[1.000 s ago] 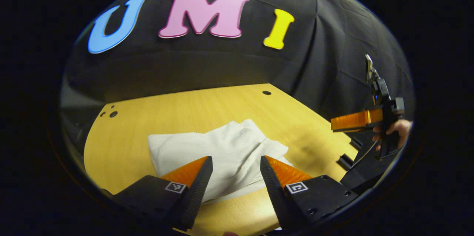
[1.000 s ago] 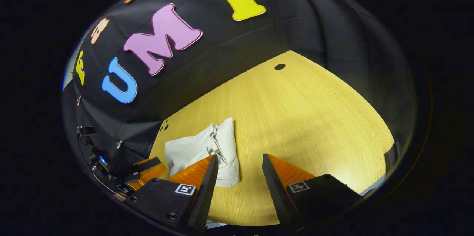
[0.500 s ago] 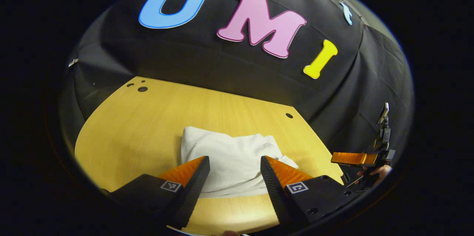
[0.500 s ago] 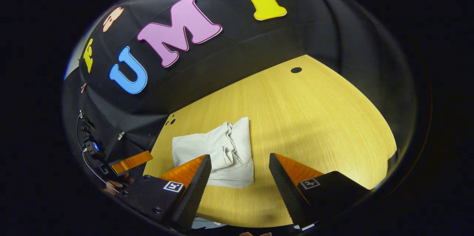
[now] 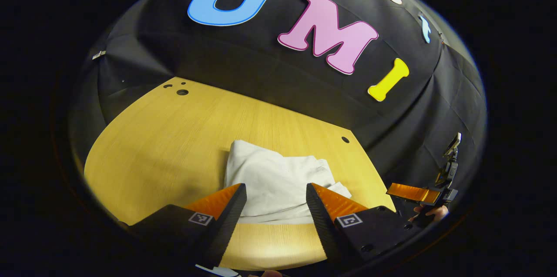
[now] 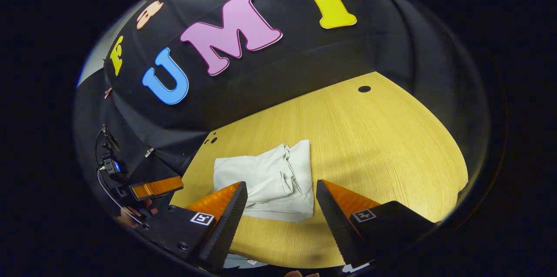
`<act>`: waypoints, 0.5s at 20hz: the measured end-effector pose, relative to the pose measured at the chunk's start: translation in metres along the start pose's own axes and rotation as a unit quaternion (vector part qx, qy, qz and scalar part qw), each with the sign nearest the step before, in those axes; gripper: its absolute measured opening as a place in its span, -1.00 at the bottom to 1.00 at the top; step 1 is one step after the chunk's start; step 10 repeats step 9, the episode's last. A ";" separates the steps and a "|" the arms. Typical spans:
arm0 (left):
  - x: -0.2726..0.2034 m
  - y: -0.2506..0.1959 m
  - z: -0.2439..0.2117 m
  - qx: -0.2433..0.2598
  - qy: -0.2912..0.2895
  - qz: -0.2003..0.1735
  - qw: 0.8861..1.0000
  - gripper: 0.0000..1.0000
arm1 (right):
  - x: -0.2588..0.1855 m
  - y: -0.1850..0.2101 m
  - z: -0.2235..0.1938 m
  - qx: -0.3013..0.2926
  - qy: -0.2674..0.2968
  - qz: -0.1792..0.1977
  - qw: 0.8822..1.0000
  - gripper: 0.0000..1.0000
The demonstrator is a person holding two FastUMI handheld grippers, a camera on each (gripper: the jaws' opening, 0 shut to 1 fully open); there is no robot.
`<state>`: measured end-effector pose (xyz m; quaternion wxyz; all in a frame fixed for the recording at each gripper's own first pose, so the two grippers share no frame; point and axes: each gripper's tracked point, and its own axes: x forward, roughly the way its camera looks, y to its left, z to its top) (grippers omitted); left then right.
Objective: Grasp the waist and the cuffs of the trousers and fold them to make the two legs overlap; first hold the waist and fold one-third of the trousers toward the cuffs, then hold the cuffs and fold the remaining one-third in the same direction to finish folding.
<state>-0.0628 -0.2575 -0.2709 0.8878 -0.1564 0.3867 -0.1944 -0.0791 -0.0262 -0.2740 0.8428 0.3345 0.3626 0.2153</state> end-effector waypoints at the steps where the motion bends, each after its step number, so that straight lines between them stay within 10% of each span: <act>1: -0.004 0.003 -0.001 -0.001 0.002 0.002 1.000 0.75 | 0.000 0.001 -0.002 -0.002 0.003 0.002 1.000 0.97; 10: -0.007 0.011 -0.013 -0.009 0.015 0.015 1.000 0.75 | -0.001 0.006 -0.001 -0.002 0.005 0.008 1.000 0.97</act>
